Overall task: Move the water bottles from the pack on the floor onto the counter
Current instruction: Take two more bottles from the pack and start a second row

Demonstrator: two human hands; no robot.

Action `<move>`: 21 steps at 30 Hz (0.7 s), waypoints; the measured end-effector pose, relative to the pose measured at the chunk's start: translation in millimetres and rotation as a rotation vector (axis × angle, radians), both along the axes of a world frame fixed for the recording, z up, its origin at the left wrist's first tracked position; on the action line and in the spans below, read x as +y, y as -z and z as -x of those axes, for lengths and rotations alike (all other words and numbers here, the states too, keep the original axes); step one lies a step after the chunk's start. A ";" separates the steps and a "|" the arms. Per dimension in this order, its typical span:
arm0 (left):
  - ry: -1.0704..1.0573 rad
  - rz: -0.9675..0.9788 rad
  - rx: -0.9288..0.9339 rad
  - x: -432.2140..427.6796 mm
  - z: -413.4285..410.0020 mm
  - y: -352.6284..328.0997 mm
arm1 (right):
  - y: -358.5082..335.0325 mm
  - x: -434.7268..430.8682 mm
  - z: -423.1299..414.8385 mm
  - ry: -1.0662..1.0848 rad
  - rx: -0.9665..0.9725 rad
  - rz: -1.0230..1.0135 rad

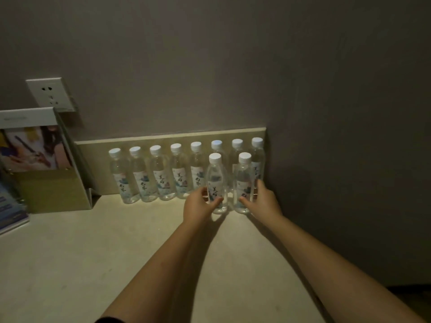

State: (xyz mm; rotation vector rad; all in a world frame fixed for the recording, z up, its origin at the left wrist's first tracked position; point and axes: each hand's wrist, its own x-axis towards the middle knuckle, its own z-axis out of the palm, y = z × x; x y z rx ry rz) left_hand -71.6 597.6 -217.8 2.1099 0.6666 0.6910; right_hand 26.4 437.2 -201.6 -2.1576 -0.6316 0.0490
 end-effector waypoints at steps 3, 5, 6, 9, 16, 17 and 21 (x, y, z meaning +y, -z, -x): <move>-0.018 -0.021 -0.002 -13.1 -17.3 2.2 | -0.2 -15.2 -14.0 0.013 0.039 -0.022; -0.040 -0.051 -0.004 -20.2 -26.2 3.8 | -0.3 -20.3 -21.2 -0.002 0.052 -0.029; -0.043 -0.065 -0.002 -23.6 -30.2 4.2 | -0.4 -21.9 -23.9 -0.015 0.058 -0.027; -0.045 -0.104 0.007 -32.1 -40.0 4.7 | 0.2 -25.0 -30.6 -0.057 0.068 -0.022; -0.068 -0.121 0.019 -40.7 -54.5 4.7 | -3.6 -31.6 -50.6 -0.075 0.096 -0.001; -0.070 -0.127 0.017 -42.3 -56.9 4.2 | -4.3 -31.7 -52.8 -0.088 0.105 -0.003; -0.090 -0.161 0.037 -47.8 -63.8 4.8 | -8.4 -34.0 -58.7 -0.142 0.153 0.017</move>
